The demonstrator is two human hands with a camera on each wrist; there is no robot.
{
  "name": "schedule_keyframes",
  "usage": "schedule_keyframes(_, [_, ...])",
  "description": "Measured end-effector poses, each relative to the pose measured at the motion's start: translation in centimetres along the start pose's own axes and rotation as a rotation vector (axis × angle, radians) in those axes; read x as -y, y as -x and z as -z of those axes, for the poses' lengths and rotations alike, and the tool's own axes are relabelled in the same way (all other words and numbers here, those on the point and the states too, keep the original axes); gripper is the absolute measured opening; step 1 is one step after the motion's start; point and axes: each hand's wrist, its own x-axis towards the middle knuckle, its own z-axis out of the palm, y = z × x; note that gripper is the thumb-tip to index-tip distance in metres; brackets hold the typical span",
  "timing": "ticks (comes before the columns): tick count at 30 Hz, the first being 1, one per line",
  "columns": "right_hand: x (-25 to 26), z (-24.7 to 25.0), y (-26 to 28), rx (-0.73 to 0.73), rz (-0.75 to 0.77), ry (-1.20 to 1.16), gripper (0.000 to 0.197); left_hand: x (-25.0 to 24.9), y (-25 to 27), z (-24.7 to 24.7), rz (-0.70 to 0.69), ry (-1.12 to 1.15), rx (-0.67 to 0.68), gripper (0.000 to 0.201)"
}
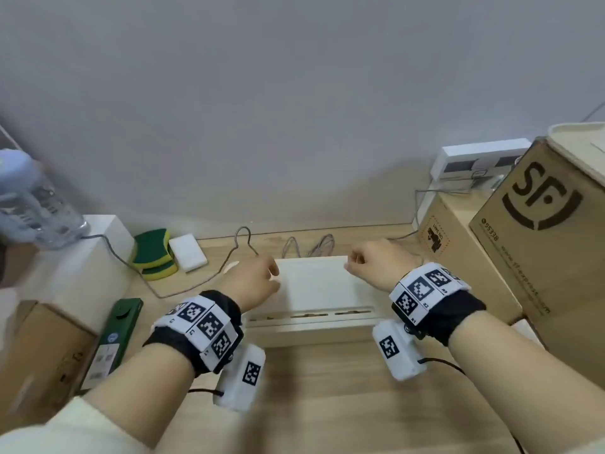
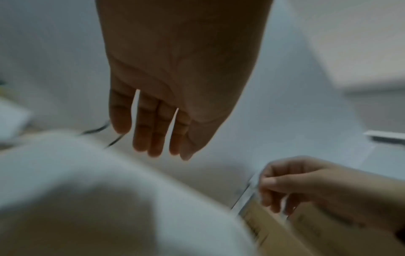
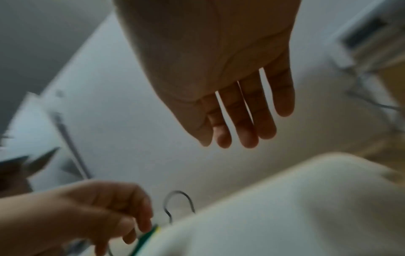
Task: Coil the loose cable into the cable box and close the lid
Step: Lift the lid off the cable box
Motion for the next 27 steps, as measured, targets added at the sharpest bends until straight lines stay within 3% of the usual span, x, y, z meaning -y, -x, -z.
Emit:
schedule_keyframes(2, [-1.0,-2.4,0.3,0.098,-0.063,0.024,0.011,1.1,0.6,-2.2,0.039,-0.121,0.049,0.039])
schedule_keyframes(4, [-1.5,-4.8,0.7,0.204,-0.033,0.098,0.034,2.0,1.0,-4.2,0.023,-0.214,0.042,0.05])
schedule_keyframes(8, [-0.7,-6.1,0.1,0.16,0.068,0.098,0.053,2.0,-0.5,-3.7,-0.041,-0.371,0.075,0.069])
schedule_keyframes(11, [-0.2,-6.6,-0.9,0.212,0.097,0.125,0.068,1.8,-1.5,-3.0,-0.013,-0.476,0.214,0.083])
schedule_keyframes(14, [0.1,-6.6,-1.7,0.264,0.092,0.15,0.074,1.0,-2.3,-1.7,-0.035,-0.45,0.242,0.095])
schedule_keyframes(19, [-0.1,-6.4,-2.0,0.282,0.1,0.131,0.073,0.2,-2.8,-0.7,-0.178,-0.685,0.251,0.089])
schedule_keyframes(23, [-0.5,-6.7,-2.1,0.29,0.108,0.128,0.074,0.3,-2.9,-0.8,-0.22,-0.728,0.261,0.085])
schedule_keyframes(27, [-0.7,-7.1,-1.3,0.181,-0.004,0.08,0.088,0.5,-3.0,-1.0,-0.253,-0.757,0.246,0.086])
